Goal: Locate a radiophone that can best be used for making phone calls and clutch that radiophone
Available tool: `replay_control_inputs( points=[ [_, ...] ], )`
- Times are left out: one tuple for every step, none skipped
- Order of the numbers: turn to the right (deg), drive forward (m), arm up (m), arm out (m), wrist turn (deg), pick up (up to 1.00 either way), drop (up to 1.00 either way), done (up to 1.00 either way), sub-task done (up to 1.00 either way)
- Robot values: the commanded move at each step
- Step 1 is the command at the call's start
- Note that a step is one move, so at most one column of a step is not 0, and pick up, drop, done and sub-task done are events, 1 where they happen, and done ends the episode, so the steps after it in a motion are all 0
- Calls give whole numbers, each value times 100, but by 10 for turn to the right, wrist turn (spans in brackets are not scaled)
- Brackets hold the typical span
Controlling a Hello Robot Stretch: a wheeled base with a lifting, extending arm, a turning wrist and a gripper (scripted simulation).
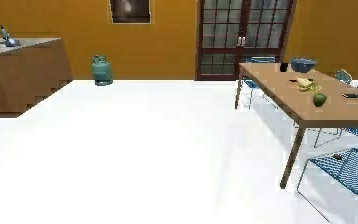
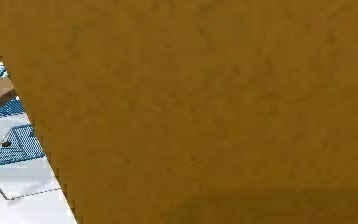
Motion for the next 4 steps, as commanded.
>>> replay_control_inputs(
  points=[
    [-450, 0, 0, 0, 0, 0, 0, 0, 0],
    [-450, 0, 0, 0, 0, 0, 0, 0, 0],
    [-450, 0, 0, 0, 0, 0, 0, 0, 0],
    [-390, 0, 0, 0, 0, 0, 0, 0, 0]
  ],
)
